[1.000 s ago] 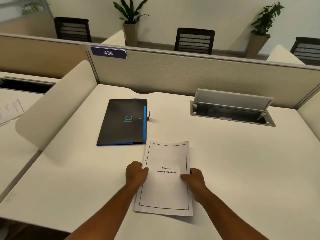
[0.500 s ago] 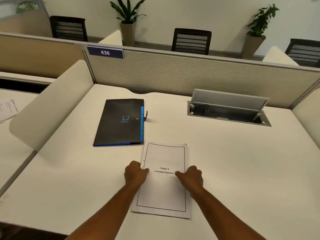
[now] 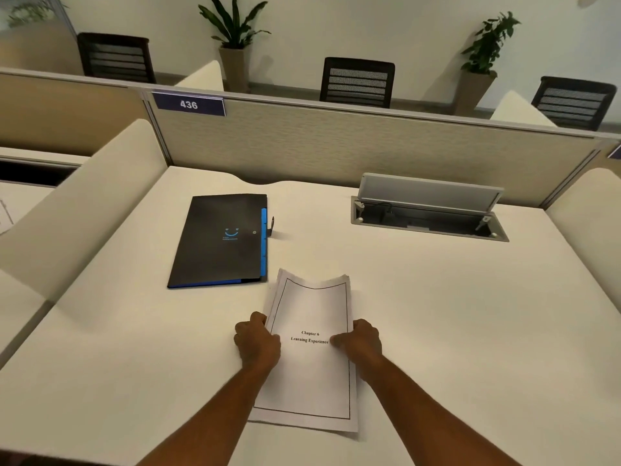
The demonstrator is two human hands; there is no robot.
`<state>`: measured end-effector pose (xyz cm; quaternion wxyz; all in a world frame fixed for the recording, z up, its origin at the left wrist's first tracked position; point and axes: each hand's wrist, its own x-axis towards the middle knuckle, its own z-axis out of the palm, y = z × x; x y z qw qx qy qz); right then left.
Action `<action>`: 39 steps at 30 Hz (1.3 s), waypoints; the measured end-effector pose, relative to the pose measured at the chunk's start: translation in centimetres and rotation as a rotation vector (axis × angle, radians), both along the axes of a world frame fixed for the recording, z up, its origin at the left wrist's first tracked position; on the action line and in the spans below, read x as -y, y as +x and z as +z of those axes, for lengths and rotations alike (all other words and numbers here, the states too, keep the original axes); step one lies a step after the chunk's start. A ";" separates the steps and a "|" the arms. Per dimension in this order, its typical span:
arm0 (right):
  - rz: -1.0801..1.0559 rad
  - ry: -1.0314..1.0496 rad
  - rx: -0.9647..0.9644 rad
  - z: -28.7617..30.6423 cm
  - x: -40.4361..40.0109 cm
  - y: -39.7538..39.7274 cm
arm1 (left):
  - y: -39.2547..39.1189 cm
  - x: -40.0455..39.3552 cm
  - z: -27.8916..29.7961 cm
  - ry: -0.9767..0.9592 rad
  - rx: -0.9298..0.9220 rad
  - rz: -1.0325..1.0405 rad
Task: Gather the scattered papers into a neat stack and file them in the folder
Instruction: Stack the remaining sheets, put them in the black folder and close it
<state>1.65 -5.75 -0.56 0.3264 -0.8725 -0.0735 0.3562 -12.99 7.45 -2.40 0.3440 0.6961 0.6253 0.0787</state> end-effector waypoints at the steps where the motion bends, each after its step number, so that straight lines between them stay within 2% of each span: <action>1: 0.000 0.002 0.019 0.1 -0.2 -0.4 | -0.2 -0.2 0.0 -0.001 0.009 -0.017; 3: -0.032 0.092 0.008 0.1 -0.5 -0.9 | -0.6 -0.6 0.0 -0.020 0.017 -0.035; 6: -0.193 0.251 -0.141 -0.4 -0.6 -1.3 | -0.7 -0.8 0.2 -0.043 0.016 -0.035; 9: -0.303 0.297 -0.178 -1.1 0.0 -1.0 | -0.7 -0.9 0.4 -0.066 0.036 -0.015; 15: -0.171 0.395 -0.070 -0.8 2.5 1.3 | 1.0 0.3 0.7 -0.068 0.109 0.015; 17: -0.120 0.499 -0.035 0.1 3.7 2.5 | 2.1 0.8 1.2 -0.126 0.218 0.038; 19: -0.093 0.586 -0.022 1.2 4.7 3.9 | 3.1 1.0 1.8 -0.293 0.428 0.055; 21: -0.087 0.638 -0.005 2.0 5.7 5.4 | 4.2 1.3 2.7 -0.446 0.613 0.015; 22: -0.093 0.656 0.000 2.4 6.1 6.2 | 4.9 1.5 3.1 -0.459 0.651 -0.021; 26: -0.138 0.676 0.047 3.4 7.5 8.5 | 7.9 3.8 5.5 -0.290 0.704 -0.101; 32: -0.258 0.773 0.307 6.6 9.0 10.9 | 11.7 7.9 9.6 -0.039 0.885 -0.246; 36: -0.247 0.867 0.460 9.0 10.3 12.3 | 13.5 9.6 11.3 0.042 0.996 -0.301; 39: -0.222 0.845 0.482 9.1 11.3 13.2 | 14.5 10.2 11.5 0.085 0.994 -0.289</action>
